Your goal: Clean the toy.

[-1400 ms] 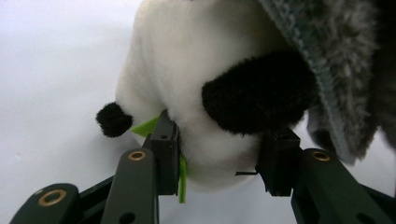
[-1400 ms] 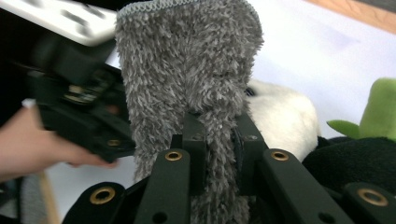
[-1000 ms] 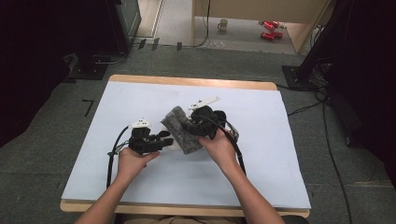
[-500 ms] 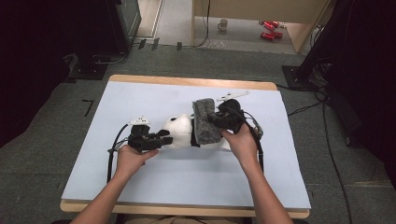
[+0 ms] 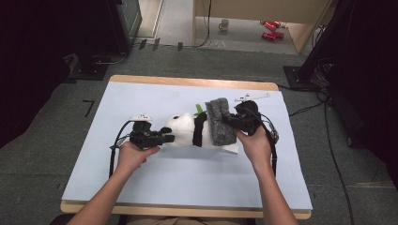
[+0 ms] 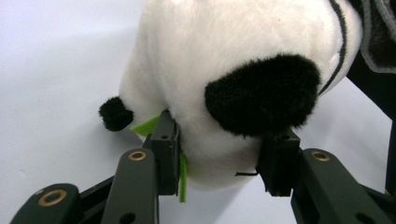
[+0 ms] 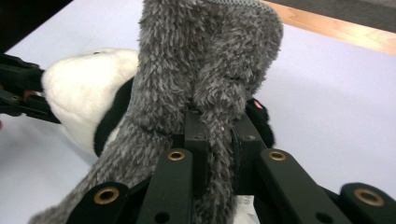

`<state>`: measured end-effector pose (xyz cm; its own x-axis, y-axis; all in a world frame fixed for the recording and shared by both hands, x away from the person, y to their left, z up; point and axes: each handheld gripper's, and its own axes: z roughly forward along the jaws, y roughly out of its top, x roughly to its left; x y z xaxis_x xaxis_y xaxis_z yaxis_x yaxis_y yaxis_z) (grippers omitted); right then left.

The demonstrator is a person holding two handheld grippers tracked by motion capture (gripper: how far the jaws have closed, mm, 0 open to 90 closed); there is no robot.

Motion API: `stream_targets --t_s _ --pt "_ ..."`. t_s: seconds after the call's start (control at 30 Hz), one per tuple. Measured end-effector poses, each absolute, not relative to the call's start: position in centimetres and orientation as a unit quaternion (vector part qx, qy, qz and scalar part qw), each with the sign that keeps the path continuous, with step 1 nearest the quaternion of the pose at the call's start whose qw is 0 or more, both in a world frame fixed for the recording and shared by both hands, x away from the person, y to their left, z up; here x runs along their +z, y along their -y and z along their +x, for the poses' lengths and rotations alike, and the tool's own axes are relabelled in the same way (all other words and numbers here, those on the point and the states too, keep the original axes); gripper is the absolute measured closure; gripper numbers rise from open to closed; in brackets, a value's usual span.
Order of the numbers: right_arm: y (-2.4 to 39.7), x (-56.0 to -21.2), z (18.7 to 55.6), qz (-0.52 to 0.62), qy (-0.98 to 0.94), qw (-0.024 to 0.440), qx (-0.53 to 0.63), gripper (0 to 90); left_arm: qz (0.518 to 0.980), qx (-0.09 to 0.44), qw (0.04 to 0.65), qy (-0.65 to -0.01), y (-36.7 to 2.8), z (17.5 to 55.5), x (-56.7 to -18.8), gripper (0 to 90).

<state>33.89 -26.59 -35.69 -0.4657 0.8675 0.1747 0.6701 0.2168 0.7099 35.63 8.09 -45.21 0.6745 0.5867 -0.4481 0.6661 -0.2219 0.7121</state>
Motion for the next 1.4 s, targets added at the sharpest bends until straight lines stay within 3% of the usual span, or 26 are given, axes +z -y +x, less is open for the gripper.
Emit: stream_targets --t_s 0.27,0.47,0.73,0.9,1.0,1.13,1.23,1.4 --pt "28.4 -35.5 33.7 0.519 -0.759 0.153 0.362 81.1 0.777 -0.046 0.478 -0.407 -8.3 35.7 -45.0 56.6" --pt "29.7 -35.1 33.2 0.523 -0.744 0.121 0.397 81.3 0.784 -0.060 0.469 -0.402 -8.7 35.5 -44.6 58.7" --pt "26.5 -31.5 30.7 0.459 -0.764 0.102 0.441 81.3 0.784 -0.071 0.464 -0.406 -9.6 35.0 -44.3 59.0" --pt "24.7 -32.3 30.5 0.437 -0.789 0.076 0.425 81.2 0.787 -0.057 0.467 -0.399 -9.7 34.7 -44.4 58.1" --pt "24.1 -34.3 31.3 0.450 -0.796 0.063 0.400 81.2 0.790 -0.047 0.467 -0.394 -9.6 34.7 -44.4 54.9" --pt "24.1 -36.5 32.1 0.462 -0.793 0.060 0.393 81.1 0.801 -0.024 0.464 -0.378 -9.5 34.6 -44.4 43.9" --pt "23.9 -36.7 32.3 0.458 -0.793 0.079 0.392 81.0 0.798 -0.017 0.475 -0.369 -9.8 34.6 -44.5 37.1" --pt "23.9 -36.9 32.7 0.462 -0.788 0.088 0.398 80.9 0.806 0.009 0.482 -0.344 -9.9 34.2 -44.5 33.3"
